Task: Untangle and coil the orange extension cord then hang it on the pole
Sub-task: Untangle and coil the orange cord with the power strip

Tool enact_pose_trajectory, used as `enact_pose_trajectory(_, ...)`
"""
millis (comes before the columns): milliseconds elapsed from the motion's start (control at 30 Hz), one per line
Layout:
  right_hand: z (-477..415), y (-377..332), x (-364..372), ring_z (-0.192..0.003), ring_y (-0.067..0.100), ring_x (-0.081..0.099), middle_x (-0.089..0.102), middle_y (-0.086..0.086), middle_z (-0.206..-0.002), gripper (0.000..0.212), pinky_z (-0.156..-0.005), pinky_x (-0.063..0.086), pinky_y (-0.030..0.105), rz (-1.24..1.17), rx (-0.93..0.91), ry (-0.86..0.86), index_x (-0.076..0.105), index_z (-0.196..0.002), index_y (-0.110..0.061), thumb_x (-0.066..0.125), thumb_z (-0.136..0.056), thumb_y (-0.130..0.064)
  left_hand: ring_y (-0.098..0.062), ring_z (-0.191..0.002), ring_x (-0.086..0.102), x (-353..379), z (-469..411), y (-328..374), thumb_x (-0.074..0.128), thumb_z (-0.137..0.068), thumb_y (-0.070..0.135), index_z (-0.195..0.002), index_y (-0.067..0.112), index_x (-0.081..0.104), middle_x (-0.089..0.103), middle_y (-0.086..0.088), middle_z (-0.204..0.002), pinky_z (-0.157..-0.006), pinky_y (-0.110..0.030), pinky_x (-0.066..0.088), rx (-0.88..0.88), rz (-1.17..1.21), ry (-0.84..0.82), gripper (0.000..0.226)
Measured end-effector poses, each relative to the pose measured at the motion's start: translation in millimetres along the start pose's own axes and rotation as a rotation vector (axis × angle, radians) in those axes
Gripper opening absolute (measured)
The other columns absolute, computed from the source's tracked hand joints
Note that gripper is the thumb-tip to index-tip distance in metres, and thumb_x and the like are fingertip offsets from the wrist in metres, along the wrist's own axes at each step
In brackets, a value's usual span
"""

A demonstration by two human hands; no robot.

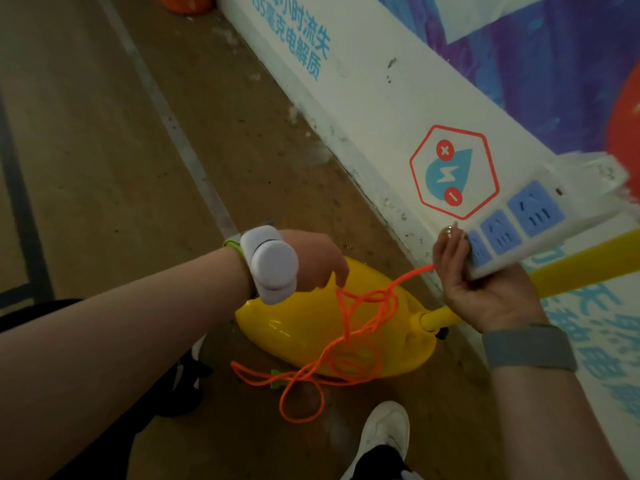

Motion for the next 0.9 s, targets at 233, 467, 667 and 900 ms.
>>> enact_pose_trajectory(233, 4, 54, 29, -0.046, 0.014, 0.062, 0.062, 0.022, -0.088, 0.027, -0.037, 0.047, 0.017, 0.145, 0.146, -0.066, 0.063, -0.096, 0.008, 0.051, -0.078, -0.009, -0.022, -0.128, 0.045, -19, -15, 2, 0.072, -0.079, 0.044, -0.151, 0.016, 0.017, 0.041, -0.004, -0.146, -0.101, -0.031, 0.04, -0.066, 0.44, 0.289, 0.094)
enact_pose_trajectory(467, 15, 84, 55, -0.041, 0.005, 0.05, 0.069, 0.013, -0.084, 0.041, -0.034, 0.039, 0.011, 0.373, 0.24, -0.303, 0.051, -0.127, -0.018, 0.028, -0.098, -0.037, -0.018, -0.084, 0.058, -18, -14, 17, 0.05, -0.097, 0.026, -0.104, 0.004, 0.066, 0.068, -0.008, -0.102, -0.077, -0.021, 0.045, -0.099, 0.517, 0.324, 0.029)
enact_pose_trajectory(667, -9, 33, 35, -0.038, 0.006, 0.035, 0.048, -0.003, -0.049, 0.032, -0.035, 0.023, 0.013, 1.058, -0.264, 0.071, 0.067, -0.074, -0.017, 0.045, -0.093, -0.029, -0.01, -0.076, 0.067, -29, -11, 10, 0.045, -0.1, 0.022, -0.083, 0.013, 0.07, 0.074, 0.001, -0.087, -0.076, -0.021, 0.051, -0.067, 0.779, 0.355, 0.031)
enact_pose_trajectory(900, -24, 47, 7, -0.089, 0.02, 0.066, 0.073, 0.003, -0.091, 0.036, -0.081, 0.05, 0.039, 1.467, -0.4, 0.099, 0.073, -0.09, -0.019, 0.046, -0.096, -0.041, -0.021, -0.078, 0.068, -34, 2, -19, 0.045, -0.099, 0.032, -0.099, 0.009, 0.06, 0.066, -0.01, -0.086, -0.077, -0.035, 0.059, -0.222, 1.345, 0.485, 0.027)
Point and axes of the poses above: each hand's wrist, its own z-axis away from the middle knuckle, its own x-axis out of the palm, y = z × x, the point moved 9 cm from there along -z, towards the middle knuckle
